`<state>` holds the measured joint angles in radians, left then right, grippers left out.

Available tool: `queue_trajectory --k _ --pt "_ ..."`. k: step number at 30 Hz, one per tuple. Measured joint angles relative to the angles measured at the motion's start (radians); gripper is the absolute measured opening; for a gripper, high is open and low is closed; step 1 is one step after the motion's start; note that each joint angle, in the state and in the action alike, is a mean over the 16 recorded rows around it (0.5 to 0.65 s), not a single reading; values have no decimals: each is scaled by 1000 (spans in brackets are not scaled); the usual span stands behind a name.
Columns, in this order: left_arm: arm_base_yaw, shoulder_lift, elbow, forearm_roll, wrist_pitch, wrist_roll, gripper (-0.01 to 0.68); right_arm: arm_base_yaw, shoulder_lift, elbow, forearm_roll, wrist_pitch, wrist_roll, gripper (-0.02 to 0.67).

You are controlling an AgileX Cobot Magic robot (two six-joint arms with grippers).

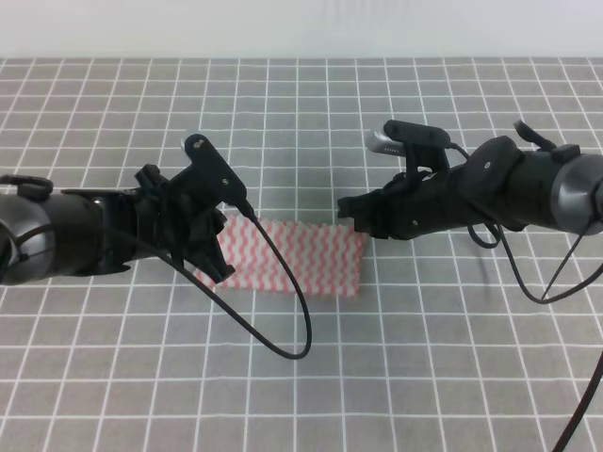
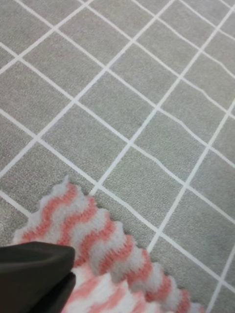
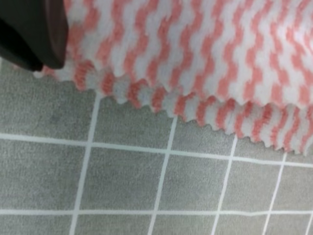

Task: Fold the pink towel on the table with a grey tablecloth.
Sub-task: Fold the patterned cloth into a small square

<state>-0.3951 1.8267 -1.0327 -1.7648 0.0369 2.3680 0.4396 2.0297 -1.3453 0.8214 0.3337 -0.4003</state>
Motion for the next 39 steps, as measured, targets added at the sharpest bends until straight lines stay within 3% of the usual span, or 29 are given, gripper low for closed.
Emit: queue_trajectory --k 5,21,30,39 --pt "0 -1 0 -3 5 6 12 0 1 0 2 -2 1 7" --pt "0 -10 -23 -7 -45 -2 175 0 -3 0 9 19 6 230" --pt "0 -53 -67 -2 -105 -104 137 0 -12 -16 6 28 3 252" --pt "19 -81 -81 -9 -58 -327 125 0 -23 -36 -2 61 1 254"
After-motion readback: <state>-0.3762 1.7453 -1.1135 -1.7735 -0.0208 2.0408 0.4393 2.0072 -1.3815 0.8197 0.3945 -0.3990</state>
